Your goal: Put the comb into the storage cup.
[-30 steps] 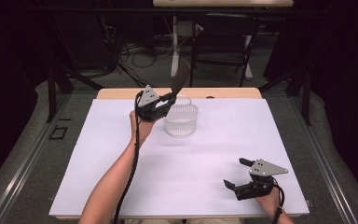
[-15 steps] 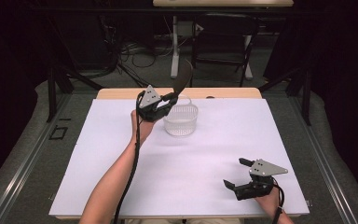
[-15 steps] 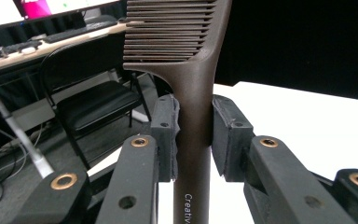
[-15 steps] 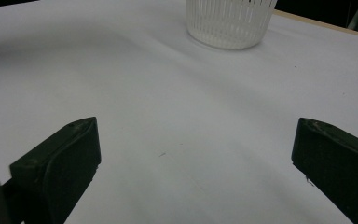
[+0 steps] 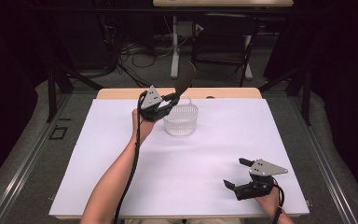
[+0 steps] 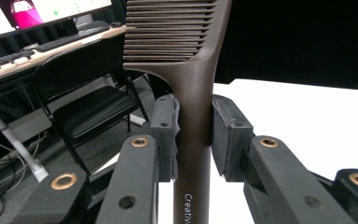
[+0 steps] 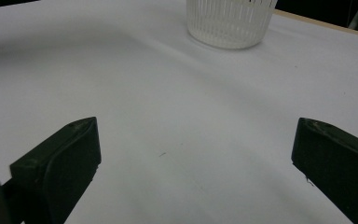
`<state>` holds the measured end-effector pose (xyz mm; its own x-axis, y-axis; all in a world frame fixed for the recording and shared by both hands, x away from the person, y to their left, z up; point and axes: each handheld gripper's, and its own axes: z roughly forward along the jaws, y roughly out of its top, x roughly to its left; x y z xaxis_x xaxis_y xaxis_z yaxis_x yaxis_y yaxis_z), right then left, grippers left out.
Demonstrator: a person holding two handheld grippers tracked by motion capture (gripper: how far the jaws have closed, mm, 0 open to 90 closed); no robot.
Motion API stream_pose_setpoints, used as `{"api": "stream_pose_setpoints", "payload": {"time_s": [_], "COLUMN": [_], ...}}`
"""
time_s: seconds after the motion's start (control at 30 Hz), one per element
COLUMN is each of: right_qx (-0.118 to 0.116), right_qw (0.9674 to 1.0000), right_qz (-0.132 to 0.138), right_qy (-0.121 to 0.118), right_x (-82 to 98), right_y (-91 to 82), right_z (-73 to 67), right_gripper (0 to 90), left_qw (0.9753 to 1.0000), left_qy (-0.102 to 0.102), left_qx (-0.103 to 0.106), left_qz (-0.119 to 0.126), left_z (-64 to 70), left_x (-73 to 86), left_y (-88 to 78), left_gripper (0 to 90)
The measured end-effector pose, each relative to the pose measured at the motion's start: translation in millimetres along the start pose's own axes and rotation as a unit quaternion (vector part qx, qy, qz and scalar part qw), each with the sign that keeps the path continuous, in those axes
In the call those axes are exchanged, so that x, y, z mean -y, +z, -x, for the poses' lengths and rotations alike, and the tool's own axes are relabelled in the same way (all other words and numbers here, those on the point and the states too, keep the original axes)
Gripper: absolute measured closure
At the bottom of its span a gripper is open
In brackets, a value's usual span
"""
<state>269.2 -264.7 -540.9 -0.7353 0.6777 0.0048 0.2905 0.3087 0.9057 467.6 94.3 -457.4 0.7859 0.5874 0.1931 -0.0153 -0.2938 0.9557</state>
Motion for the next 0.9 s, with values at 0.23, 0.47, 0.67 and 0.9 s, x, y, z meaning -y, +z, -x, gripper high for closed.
{"api": "stream_pose_setpoints", "payload": {"time_s": [0.23, 0.47, 0.67, 0.9], "right_qx": [0.001, -0.001, -0.001, 0.000], "right_qw": [1.0000, 1.0000, 1.0000, 1.0000], "right_qz": [0.000, 0.000, 0.000, 0.000], "right_qy": [0.000, 0.000, 0.000, -0.001], "right_x": [-0.3, -0.3, -0.2, -0.2], "right_y": [-0.4, 0.0, -0.7, -0.6], "right_z": [-0.3, -0.6, -0.2, -0.4], "right_gripper": [1.0, 1.1, 1.1, 1.1], "left_qw": [1.0000, 0.9999, 0.9993, 0.9984], "left_qy": [0.004, 0.012, 0.026, 0.032], "left_qx": [0.000, 0.004, 0.021, 0.035], "left_qz": [-0.003, -0.003, -0.016, -0.030], "left_z": [0.3, 1.8, 1.6, 2.0], "left_x": [1.0, 2.2, 4.7, 7.4], "left_y": [2.2, 7.1, 11.9, 16.4], "left_gripper": [72.2, 72.2, 72.2, 72.1]}}
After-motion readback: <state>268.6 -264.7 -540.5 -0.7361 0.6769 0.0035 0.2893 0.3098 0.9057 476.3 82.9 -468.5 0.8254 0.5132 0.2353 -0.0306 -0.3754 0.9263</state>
